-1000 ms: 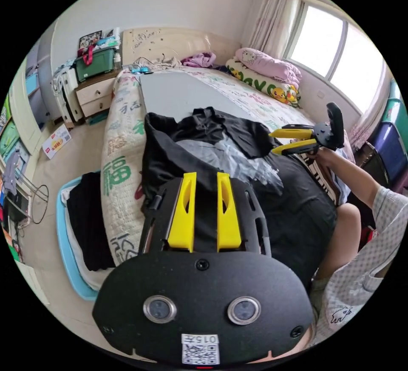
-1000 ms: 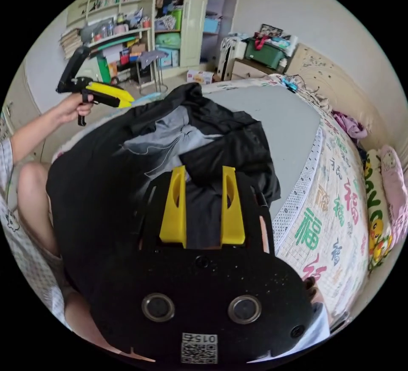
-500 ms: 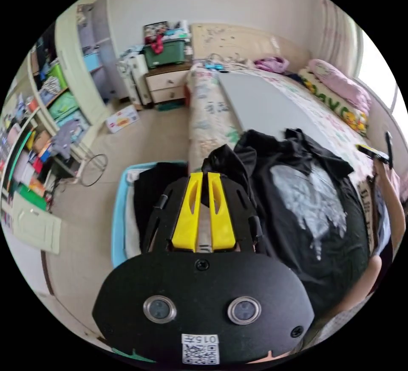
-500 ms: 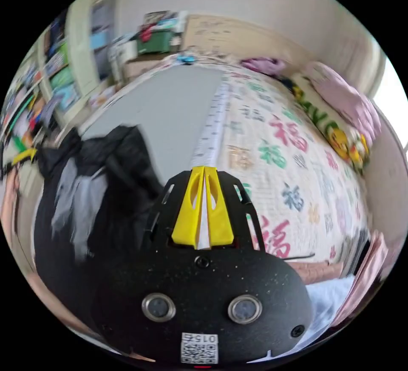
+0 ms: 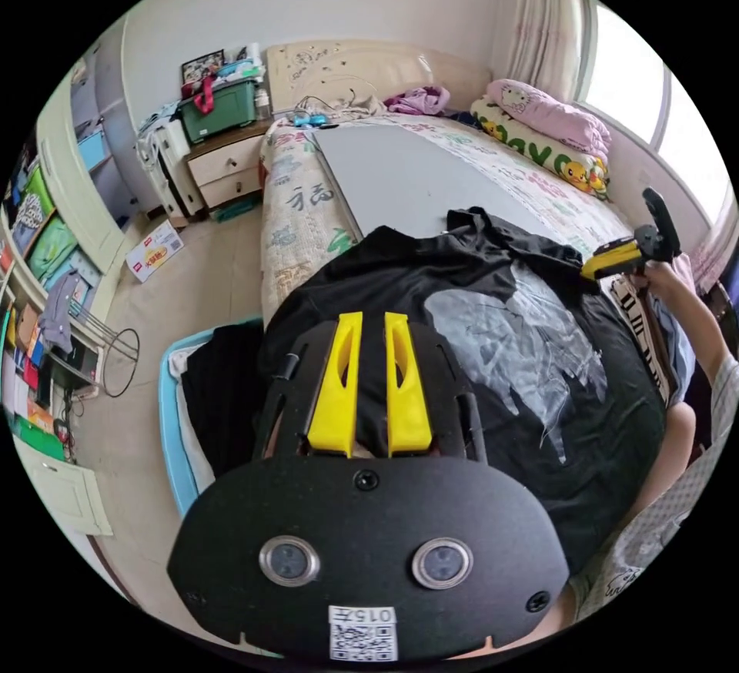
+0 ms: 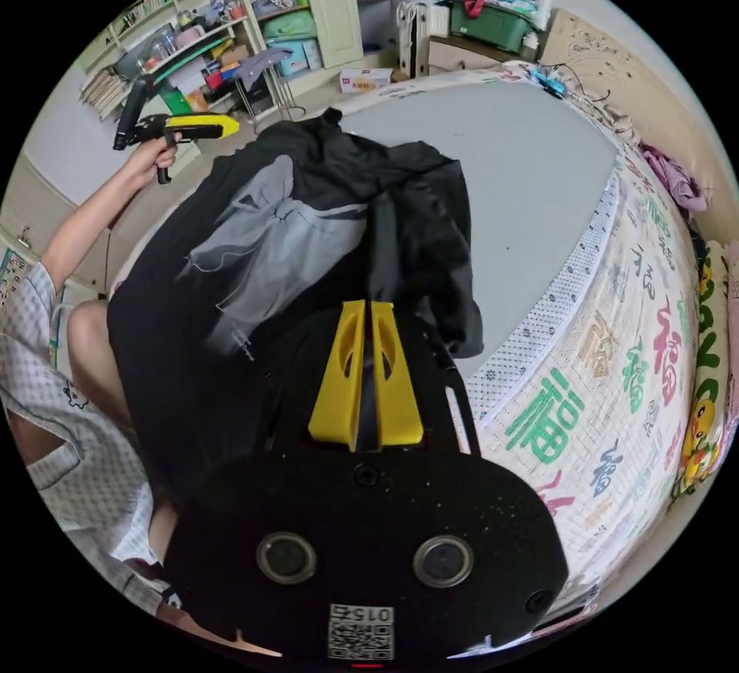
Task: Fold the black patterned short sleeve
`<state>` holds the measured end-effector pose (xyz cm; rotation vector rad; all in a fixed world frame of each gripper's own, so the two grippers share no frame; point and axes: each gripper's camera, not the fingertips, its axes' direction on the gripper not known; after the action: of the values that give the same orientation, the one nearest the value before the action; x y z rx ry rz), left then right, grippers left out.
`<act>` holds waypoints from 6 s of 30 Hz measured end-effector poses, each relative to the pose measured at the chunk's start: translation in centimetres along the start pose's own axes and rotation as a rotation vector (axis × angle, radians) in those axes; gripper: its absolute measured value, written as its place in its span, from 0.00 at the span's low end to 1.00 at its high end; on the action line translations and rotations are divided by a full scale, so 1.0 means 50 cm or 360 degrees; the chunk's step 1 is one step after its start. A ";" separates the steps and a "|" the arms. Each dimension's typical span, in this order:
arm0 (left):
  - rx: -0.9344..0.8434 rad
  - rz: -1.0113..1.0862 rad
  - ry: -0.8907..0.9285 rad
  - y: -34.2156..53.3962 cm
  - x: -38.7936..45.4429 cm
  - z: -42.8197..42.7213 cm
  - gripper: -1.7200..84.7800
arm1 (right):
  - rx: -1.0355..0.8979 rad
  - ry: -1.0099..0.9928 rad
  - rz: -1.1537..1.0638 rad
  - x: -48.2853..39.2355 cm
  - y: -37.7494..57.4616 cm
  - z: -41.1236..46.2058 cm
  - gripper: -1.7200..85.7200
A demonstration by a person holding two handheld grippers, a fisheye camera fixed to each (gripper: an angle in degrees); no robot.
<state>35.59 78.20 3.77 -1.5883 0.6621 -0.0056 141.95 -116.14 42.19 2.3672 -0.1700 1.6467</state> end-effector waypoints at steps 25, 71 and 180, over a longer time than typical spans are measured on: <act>-0.0120 -0.0075 0.0051 -0.170 0.020 0.191 0.02 | 0.0145 0.0555 0.0419 0.028 -0.253 0.181 0.01; -0.0261 -0.0169 0.0617 0.577 0.009 -0.369 0.13 | 0.0358 -0.0279 0.0768 -0.592 0.527 -0.936 0.12; -0.0233 0.1297 0.0611 0.770 0.567 -0.239 0.01 | 0.0120 -0.0079 -0.0720 -0.959 1.150 -0.532 0.01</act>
<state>38.93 56.45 -40.34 -1.3618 1.6037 0.3543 87.25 -166.51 14.13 2.2791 0.3969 1.3968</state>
